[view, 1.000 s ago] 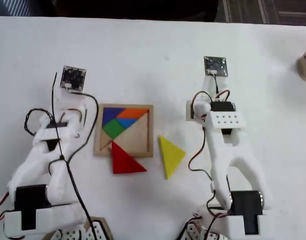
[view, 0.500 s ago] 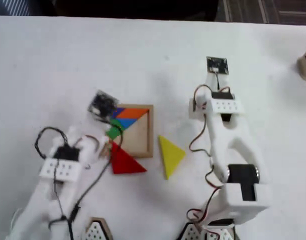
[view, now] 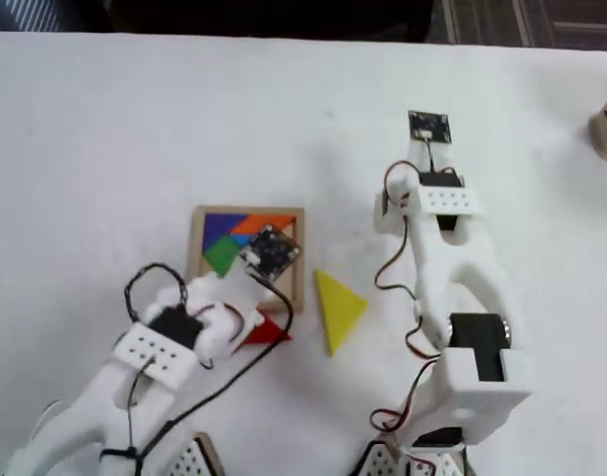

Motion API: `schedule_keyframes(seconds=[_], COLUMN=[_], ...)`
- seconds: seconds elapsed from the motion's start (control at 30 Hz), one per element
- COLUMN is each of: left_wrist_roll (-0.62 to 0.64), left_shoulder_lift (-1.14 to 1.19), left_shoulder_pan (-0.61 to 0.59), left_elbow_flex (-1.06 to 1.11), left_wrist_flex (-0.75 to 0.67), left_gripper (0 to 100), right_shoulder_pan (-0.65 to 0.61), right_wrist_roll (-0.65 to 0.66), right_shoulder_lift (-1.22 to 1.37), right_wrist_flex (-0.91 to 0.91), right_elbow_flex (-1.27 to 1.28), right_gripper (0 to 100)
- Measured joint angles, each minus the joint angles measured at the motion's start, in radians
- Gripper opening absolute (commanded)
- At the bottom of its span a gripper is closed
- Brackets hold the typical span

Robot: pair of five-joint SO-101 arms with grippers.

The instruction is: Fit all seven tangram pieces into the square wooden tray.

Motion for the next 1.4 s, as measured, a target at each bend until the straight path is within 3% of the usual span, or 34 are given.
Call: schedule_keyframes(seconds=[0.37,0.53,0.7,0.93,1.17,1.4], left_wrist_roll=[0.003,0.003,0.003,0.003,0.003,0.0], left_shoulder_lift=[-0.098,-0.066,0.11,0.189,0.181,-0.081], left_shoulder_pan=[-0.037,0.037,0.046,0.049,0.049,0.06], left_elbow_flex=[-0.043,-0.023,-0.029,-0.084,-0.084,-0.014], left_wrist_flex=[0.272,0.253,0.153,0.16,0.163,0.242], left_gripper=[2,2,2,2,2,2], right_shoulder_pan=[0.0,0.0,0.0,0.0,0.0,0.0], right_wrist_roll=[0.0,0.0,0.0,0.0,0.0,0.0], right_shoulder_lift=[0.0,0.0,0.0,0.0,0.0,0.0], right_wrist_flex=[0.0,0.0,0.0,0.0,0.0,0.0], right_elbow_flex=[0.0,0.0,0.0,0.0,0.0,0.0], right_gripper=[2.2,2.2,2.2,2.2,2.2,2.2])
